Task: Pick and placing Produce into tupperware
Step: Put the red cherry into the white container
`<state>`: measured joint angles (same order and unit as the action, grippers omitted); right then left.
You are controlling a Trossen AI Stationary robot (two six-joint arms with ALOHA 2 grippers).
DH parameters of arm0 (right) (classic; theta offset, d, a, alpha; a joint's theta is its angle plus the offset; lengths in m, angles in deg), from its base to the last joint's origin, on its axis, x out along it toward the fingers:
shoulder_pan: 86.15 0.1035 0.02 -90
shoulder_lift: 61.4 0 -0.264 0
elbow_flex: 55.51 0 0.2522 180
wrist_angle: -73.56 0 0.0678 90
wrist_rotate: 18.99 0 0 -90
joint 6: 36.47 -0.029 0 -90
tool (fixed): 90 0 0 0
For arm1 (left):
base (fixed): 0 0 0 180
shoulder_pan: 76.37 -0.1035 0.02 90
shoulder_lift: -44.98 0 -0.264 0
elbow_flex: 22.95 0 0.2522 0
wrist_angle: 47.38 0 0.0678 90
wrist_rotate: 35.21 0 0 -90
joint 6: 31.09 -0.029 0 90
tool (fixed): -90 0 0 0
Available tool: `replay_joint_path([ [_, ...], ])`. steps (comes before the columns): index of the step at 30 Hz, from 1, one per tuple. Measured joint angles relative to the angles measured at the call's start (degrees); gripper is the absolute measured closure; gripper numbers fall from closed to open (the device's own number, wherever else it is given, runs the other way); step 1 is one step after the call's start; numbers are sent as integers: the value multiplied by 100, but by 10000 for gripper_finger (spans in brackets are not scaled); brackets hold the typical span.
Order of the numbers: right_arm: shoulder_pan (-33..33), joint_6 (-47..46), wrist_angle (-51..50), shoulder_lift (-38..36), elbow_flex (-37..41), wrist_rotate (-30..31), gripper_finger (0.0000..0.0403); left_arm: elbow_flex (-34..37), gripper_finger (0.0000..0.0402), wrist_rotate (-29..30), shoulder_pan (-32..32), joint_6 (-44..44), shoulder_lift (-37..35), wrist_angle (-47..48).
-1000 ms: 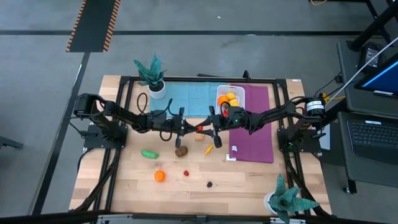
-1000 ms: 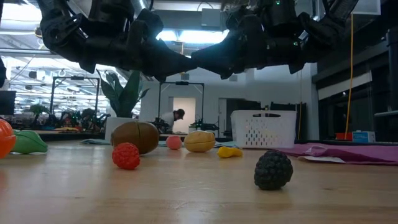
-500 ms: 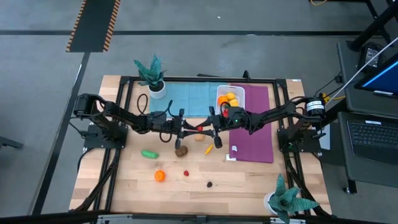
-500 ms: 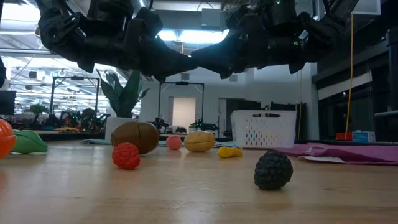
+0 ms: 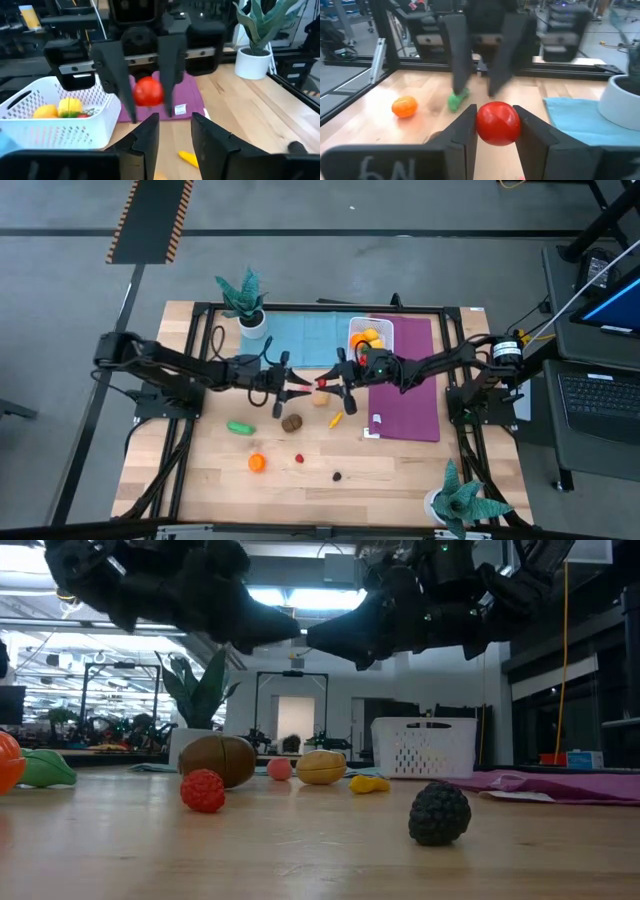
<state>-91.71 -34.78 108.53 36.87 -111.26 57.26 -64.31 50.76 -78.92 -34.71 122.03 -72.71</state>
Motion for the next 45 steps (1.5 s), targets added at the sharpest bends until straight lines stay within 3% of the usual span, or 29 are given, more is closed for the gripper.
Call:
replay_joint_path([
  [8, -192, -1, -154, -110, 3, 4, 294, 0, 290, 4, -22, 42, -1049, 1680],
  [18, -661, 152, -1120, -660, 26, 20, 297, 267, 314, 214, -173, 193, -1155, 1704],
  [21, -766, 254, -1345, -819, 26, 274, 297, 408, 321, 214, -276, 293, -1155, 1479],
  [26, -932, 350, -1907, -1090, 26, 1038, 297, 539, 333, 214, -393, 305, -1164, 1291],
  [33, -988, 307, -2390, -1170, 28, 2552, 297, 557, 348, 212, -394, 304, -1164, 1287],
  [40, -988, 289, -2502, -1170, 28, 3825, 297, 557, 362, 212, -394, 302, -1164, 1290],
  [45, -988, 74, -2966, -1222, 28, 4372, 297, 557, 372, 210, -394, 275, -1164, 1352],
])
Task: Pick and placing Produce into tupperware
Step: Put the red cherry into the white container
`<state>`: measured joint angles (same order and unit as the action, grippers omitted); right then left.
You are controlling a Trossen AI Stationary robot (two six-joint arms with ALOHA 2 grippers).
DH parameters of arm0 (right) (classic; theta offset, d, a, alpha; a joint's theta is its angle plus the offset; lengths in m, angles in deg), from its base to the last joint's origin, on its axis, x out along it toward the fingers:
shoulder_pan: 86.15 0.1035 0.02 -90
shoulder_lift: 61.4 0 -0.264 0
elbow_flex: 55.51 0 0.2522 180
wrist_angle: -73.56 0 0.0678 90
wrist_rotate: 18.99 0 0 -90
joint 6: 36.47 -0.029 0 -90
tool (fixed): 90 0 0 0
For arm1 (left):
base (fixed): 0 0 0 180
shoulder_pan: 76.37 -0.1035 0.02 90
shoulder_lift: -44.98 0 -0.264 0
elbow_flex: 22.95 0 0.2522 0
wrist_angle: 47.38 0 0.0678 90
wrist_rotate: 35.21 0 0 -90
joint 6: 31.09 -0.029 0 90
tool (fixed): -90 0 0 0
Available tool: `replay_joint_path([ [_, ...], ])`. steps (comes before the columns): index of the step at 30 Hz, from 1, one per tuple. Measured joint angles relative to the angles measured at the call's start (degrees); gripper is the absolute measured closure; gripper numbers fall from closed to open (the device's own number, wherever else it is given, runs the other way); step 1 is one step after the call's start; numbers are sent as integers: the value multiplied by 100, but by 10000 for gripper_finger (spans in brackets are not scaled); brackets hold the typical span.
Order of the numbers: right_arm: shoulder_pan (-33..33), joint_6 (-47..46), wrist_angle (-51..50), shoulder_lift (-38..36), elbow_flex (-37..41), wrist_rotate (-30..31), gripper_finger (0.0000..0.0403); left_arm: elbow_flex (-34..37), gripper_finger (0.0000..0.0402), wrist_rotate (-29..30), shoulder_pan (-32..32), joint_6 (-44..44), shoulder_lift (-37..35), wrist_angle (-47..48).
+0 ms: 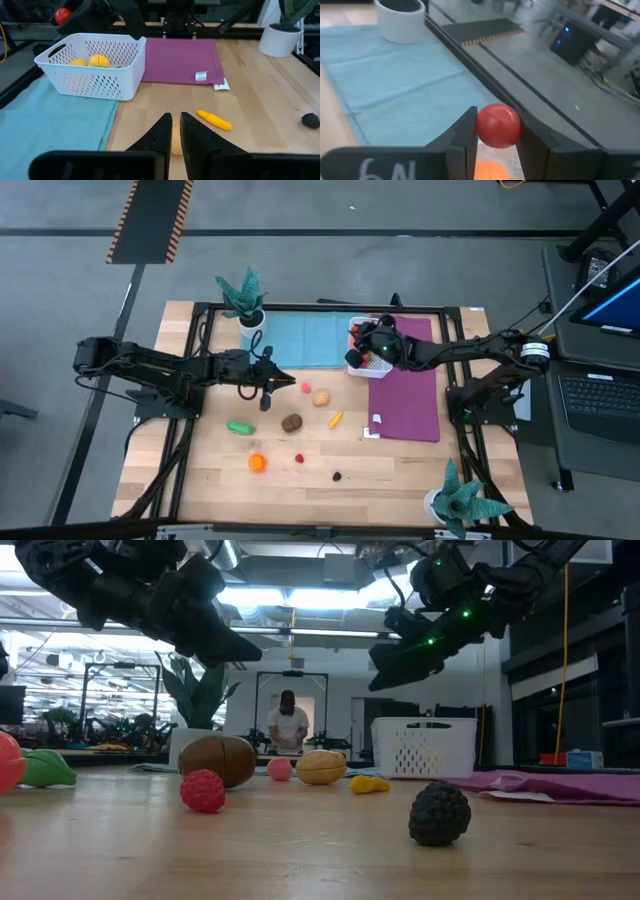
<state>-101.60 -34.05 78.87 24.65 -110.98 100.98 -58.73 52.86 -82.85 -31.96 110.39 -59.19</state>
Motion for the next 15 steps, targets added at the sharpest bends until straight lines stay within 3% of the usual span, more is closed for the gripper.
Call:
replay_joint_path([
  [15, 0, -706, -2336, -1342, 0, -212, 297, 0, 399, -2, 0, -83, 0, 27],
])
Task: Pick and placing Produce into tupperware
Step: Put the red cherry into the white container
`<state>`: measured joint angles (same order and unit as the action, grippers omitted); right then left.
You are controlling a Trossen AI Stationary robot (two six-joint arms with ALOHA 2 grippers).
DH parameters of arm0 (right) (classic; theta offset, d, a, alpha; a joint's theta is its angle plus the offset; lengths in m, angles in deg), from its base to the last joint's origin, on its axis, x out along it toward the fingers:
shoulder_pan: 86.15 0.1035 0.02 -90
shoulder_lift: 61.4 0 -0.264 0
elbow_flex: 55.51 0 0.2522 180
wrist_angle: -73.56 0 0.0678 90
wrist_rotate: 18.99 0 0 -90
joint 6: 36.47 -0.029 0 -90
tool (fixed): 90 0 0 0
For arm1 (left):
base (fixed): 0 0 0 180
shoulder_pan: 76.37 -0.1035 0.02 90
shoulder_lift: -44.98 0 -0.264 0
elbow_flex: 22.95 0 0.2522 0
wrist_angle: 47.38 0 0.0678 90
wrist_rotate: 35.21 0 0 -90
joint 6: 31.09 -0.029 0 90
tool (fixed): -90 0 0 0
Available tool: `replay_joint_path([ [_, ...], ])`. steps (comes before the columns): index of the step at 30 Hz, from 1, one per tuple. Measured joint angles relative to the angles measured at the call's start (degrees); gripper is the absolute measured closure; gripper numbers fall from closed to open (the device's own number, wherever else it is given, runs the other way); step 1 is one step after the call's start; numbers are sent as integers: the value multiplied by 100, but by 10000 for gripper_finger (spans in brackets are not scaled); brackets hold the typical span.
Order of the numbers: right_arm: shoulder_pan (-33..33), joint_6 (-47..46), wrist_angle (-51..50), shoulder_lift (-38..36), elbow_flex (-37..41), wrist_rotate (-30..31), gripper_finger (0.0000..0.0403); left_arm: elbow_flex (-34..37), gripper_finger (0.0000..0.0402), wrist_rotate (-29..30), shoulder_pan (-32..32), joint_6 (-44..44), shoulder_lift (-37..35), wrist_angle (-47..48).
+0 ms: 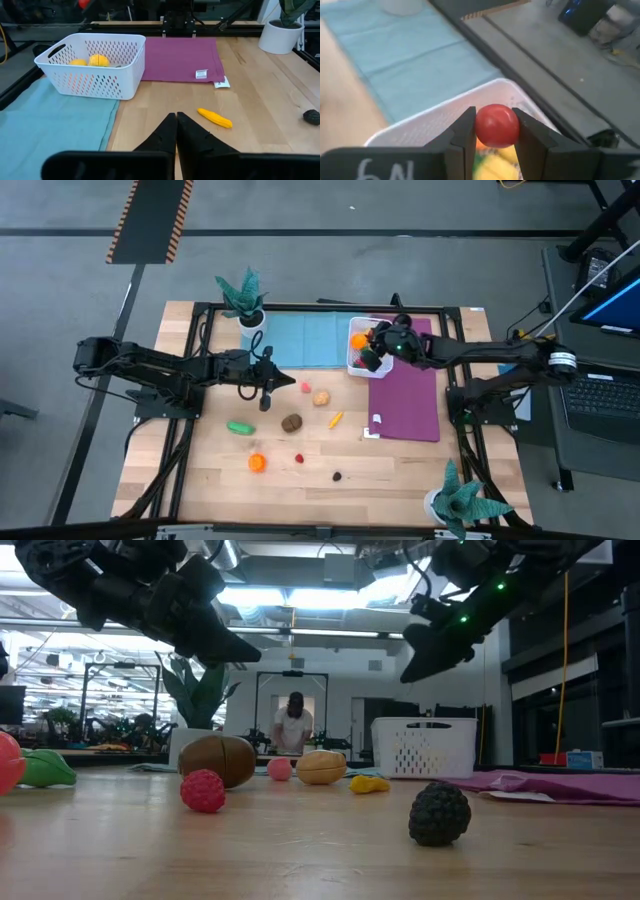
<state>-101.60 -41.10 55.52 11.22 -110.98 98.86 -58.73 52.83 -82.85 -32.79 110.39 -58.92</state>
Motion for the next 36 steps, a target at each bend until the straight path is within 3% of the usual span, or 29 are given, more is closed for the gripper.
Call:
replay_joint_path([
  [11, -8, -134, -736, -149, -19, -1344, 297, 0, 382, -4, 2, 56, 4, 24],
  [17, -86, -270, -1579, -149, -348, -1570, 297, 0, 368, -7, 2, 120, 4, 24],
  [21, -206, -278, -1992, -149, -576, -2033, 297, 0, 361, -7, 4, 125, 4, 24],
  [36, -396, -123, -2085, -47, -632, -2153, 297, 0, 334, -7, 4, 114, 4, 37],
])
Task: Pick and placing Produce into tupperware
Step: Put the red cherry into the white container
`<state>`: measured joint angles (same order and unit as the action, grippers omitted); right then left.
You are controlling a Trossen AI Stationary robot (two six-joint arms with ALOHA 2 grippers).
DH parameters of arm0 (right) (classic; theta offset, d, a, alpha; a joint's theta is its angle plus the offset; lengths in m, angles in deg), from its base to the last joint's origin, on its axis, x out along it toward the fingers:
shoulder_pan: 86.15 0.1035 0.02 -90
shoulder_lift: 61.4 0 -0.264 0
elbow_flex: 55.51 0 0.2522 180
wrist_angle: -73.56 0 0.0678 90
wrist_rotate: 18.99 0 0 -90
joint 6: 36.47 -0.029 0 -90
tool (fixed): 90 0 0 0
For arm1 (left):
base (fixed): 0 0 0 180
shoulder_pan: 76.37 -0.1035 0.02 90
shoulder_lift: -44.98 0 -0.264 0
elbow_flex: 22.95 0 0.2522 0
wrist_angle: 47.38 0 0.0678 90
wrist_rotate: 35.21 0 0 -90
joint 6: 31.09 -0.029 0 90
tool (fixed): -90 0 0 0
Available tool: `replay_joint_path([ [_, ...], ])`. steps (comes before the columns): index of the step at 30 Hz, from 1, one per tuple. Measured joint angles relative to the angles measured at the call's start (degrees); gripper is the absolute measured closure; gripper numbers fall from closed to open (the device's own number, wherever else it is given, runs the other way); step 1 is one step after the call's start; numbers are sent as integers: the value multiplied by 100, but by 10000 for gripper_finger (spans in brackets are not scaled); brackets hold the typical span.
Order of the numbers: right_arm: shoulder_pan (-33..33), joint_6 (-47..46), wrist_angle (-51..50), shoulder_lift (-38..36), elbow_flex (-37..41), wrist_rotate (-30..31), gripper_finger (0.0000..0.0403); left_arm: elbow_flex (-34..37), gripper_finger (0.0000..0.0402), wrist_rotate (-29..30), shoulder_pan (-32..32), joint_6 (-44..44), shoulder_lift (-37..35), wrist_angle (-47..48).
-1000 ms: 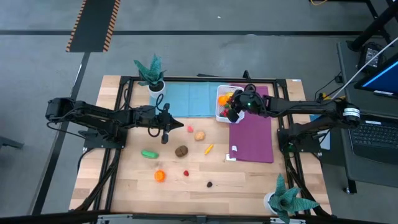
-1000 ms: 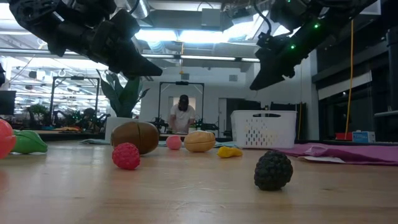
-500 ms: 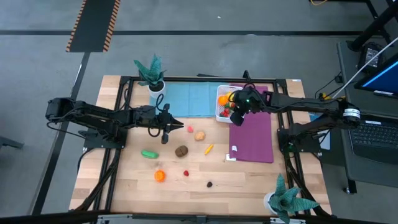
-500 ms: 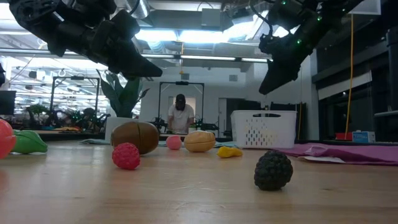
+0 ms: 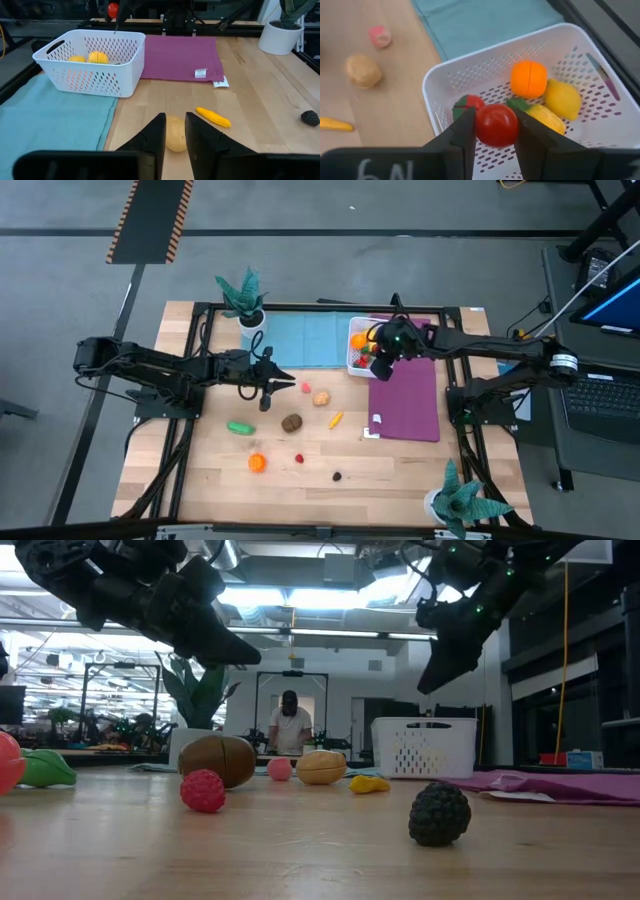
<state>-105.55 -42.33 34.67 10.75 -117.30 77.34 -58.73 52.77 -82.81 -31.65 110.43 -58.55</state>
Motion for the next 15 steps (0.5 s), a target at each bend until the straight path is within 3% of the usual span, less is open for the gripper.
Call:
replay_joint_path([
  [15, 0, 145, -167, 930, 7, 4, 297, 0, 331, 2, 21, 2, 0, 13],
])
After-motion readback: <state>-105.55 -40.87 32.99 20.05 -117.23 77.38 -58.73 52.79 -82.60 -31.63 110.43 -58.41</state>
